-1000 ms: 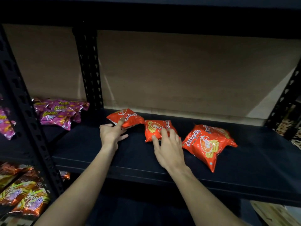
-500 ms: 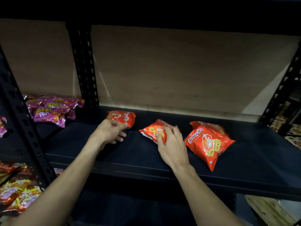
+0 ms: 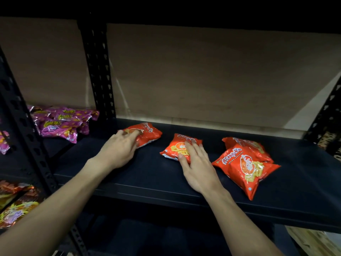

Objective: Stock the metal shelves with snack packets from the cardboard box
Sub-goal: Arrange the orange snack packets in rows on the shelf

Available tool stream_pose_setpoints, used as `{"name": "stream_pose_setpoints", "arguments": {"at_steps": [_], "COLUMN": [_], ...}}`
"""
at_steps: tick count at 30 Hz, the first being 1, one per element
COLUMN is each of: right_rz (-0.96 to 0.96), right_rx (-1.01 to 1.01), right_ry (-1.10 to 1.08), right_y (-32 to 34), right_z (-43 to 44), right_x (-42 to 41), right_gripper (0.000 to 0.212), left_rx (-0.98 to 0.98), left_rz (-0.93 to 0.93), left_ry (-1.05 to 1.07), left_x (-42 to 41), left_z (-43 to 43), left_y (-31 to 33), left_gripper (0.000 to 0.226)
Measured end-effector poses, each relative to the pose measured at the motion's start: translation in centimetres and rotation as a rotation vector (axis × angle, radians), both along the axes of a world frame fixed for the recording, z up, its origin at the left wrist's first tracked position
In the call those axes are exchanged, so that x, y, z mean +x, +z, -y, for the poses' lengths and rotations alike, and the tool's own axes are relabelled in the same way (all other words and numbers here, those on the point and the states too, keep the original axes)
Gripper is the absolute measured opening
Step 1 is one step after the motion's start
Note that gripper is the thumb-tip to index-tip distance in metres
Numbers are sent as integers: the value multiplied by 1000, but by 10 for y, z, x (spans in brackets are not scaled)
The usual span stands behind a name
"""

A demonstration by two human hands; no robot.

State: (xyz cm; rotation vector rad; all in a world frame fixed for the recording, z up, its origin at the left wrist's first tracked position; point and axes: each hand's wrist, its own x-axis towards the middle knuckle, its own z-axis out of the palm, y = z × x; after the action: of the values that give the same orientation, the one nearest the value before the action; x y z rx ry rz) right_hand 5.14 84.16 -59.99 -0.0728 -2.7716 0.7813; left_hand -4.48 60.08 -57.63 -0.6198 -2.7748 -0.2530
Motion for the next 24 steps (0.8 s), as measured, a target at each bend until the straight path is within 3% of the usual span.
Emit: {"name": "stream_pose_setpoints", "arguments": {"at_steps": [4, 10, 16, 24], "right_rz": [14, 18, 20, 28], "right_rx": [6, 13, 14, 17], "right_ry": [-5, -3, 1, -3], "right_y": [0, 0, -2, 1], "right_z": [1, 0, 0, 2], "right_x": [0, 1, 1, 1], "right_gripper": [59, 59, 60, 60], "left_rx": [239, -184, -209, -52], "left_rz": [2, 19, 12, 38], "left_ry": [-105, 11, 206, 285], "left_x": [-10, -22, -46, -69], "left_z": [-4, -7, 8, 27], "left_y": [0, -6, -8, -7], "left_gripper": [38, 50, 53, 57]}}
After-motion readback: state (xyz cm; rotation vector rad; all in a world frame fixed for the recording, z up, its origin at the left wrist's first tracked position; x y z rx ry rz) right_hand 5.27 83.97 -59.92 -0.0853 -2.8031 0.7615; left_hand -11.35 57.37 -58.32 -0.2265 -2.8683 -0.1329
